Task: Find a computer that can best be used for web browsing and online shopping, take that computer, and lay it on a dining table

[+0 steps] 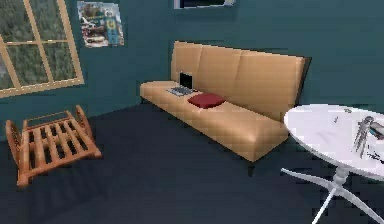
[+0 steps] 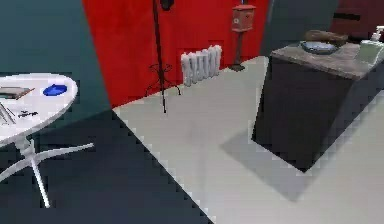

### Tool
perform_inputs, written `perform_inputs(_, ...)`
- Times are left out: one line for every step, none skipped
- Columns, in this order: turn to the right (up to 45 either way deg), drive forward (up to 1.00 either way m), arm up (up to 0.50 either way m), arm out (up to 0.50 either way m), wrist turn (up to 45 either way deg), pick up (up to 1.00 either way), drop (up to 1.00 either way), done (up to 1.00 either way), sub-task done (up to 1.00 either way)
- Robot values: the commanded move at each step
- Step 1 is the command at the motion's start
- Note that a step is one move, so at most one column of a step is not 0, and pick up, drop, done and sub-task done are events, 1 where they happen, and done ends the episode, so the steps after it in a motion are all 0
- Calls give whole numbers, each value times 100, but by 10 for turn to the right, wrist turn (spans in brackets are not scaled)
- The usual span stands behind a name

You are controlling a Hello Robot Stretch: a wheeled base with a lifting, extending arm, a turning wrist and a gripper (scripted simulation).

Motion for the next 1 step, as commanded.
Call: perform_inputs(0, 100, 0, 0, 0, 0, 0, 0, 0)
